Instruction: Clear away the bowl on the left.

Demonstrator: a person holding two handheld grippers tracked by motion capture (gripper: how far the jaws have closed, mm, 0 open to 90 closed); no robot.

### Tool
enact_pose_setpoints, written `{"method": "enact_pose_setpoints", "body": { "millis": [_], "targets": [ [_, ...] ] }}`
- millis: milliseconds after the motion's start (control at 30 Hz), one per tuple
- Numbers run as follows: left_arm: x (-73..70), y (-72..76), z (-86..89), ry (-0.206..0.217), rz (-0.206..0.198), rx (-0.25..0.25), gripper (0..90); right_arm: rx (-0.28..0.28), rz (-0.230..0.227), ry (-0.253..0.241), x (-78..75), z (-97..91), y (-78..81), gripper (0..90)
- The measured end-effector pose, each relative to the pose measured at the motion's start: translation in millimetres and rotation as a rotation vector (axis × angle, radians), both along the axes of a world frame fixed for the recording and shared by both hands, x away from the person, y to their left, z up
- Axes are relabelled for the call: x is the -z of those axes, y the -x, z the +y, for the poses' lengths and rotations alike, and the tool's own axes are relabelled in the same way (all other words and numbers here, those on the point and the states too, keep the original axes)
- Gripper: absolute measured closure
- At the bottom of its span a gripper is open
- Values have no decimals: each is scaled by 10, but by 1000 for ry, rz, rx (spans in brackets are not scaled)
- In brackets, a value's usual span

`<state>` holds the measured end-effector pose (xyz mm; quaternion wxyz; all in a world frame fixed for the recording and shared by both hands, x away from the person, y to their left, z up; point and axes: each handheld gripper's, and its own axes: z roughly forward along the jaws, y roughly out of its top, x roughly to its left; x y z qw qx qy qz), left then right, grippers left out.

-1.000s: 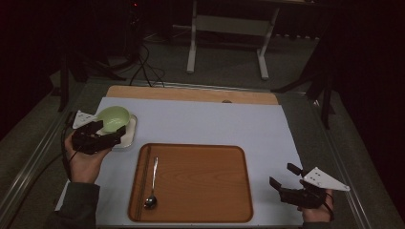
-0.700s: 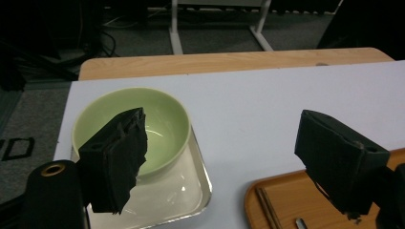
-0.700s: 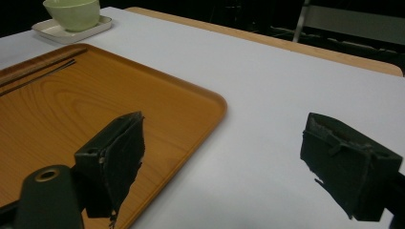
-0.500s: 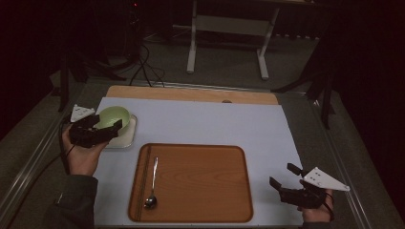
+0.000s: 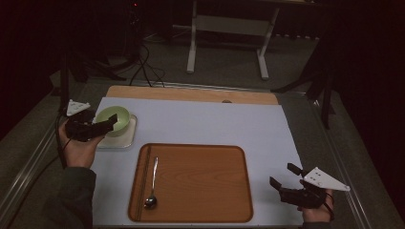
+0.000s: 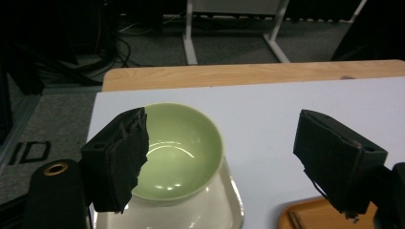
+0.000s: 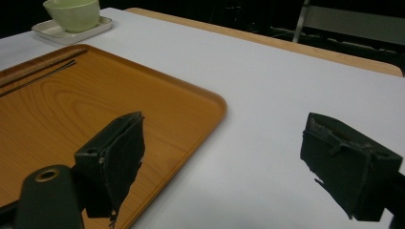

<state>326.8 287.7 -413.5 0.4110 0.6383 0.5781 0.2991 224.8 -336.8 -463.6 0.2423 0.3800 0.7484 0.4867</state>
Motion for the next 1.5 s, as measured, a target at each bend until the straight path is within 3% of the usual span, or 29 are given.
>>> {"method": "enact_pose_setpoints", "body": {
  "millis": [567, 900, 1500],
  "targets": [
    [89, -206, 151, -4, 39, -56, 215, 0, 0, 0, -1, 0, 0, 146],
    [207, -350, 201, -43, 86, -80, 226, 0, 0, -4, 0, -4, 0, 146],
    [484, -499, 365, -18, 180, -173, 311, 4, 0, -7, 0, -9, 2, 146]
  ]
}}
